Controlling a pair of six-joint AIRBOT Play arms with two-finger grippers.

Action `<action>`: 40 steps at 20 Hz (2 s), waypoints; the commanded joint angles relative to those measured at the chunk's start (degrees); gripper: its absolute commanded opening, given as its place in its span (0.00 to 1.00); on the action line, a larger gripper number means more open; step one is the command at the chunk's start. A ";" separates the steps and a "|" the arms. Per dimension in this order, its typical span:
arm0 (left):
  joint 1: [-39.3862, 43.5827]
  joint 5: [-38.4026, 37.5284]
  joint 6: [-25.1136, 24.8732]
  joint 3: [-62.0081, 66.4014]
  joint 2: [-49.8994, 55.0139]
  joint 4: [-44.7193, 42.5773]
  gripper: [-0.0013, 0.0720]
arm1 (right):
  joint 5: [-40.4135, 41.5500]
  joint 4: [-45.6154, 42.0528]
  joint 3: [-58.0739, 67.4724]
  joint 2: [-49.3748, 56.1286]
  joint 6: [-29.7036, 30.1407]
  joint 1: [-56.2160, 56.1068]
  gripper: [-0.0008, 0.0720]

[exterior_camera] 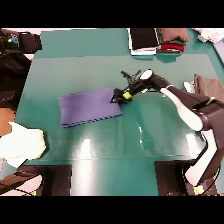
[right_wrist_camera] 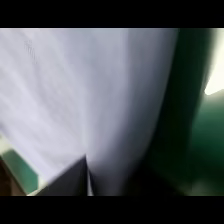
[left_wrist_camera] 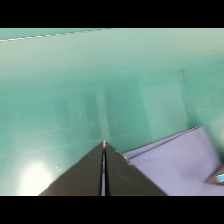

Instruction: Fold the shirts.

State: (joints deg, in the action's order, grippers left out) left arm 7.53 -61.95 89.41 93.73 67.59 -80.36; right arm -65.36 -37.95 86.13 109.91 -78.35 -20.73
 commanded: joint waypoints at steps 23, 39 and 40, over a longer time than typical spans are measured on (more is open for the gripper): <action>20.11 10.08 0.72 0.00 0.02 3.48 0.05 | 3.74 -16.02 5.09 -27.58 -1.57 60.87 0.03; 20.11 9.14 0.57 0.00 0.02 4.48 0.05 | -10.45 -16.17 25.77 -28.09 2.01 64.61 0.03; 20.11 8.66 0.57 0.00 0.02 4.48 0.05 | -10.64 -16.20 23.37 -29.62 3.45 65.57 0.03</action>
State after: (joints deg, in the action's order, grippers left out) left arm 27.62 -52.38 90.11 93.73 67.59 -75.88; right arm -73.41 -54.00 111.96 82.98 -77.36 42.98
